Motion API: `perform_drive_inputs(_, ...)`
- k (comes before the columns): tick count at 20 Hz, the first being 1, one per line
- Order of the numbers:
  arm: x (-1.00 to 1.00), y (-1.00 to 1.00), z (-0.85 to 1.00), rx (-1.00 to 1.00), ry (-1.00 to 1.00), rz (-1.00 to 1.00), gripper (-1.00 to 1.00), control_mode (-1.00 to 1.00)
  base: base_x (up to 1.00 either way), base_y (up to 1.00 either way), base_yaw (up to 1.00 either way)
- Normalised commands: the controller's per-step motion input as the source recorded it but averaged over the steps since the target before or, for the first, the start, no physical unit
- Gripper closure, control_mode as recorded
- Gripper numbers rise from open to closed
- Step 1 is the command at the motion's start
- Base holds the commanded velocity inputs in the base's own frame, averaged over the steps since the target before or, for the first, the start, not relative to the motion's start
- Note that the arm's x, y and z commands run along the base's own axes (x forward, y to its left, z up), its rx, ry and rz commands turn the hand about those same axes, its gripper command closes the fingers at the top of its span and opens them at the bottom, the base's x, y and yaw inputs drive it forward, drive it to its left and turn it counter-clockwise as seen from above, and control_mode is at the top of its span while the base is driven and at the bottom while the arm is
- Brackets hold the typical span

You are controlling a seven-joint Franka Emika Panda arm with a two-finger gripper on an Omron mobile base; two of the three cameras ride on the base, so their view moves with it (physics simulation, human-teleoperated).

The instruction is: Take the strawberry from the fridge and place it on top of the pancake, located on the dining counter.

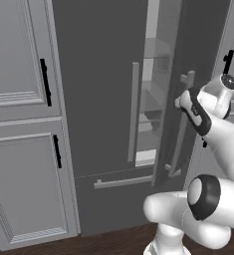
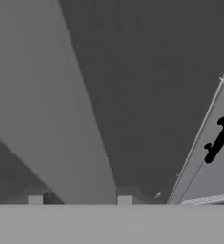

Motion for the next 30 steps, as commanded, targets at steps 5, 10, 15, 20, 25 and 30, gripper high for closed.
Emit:
perform_drive_inputs(5,-0.94,-1.00,0.00,0.18,0.17,-0.05,1.00,-1.00,0.00,0.00,0.00)
perform_drive_inputs(10,-0.99,-0.89,0.00,0.08,0.06,-0.05,-1.00,-1.00,0.00,0.00,0.00)
perform_drive_inputs(15,-0.99,-0.45,0.11,0.00,0.00,-0.05,-1.00,-1.00,0.00,0.00,0.00)
perform_drive_inputs(20,-0.94,0.58,0.36,-0.23,-0.03,0.03,-1.00,-1.00,0.00,0.00,0.00)
perform_drive_inputs(25,-0.36,1.00,0.47,-0.55,0.08,0.29,-1.00,-1.00,0.00,0.00,0.00)
perform_drive_inputs(30,-0.03,0.99,0.13,-0.60,0.40,0.34,-1.00,-1.00,0.00,0.00,0.00)
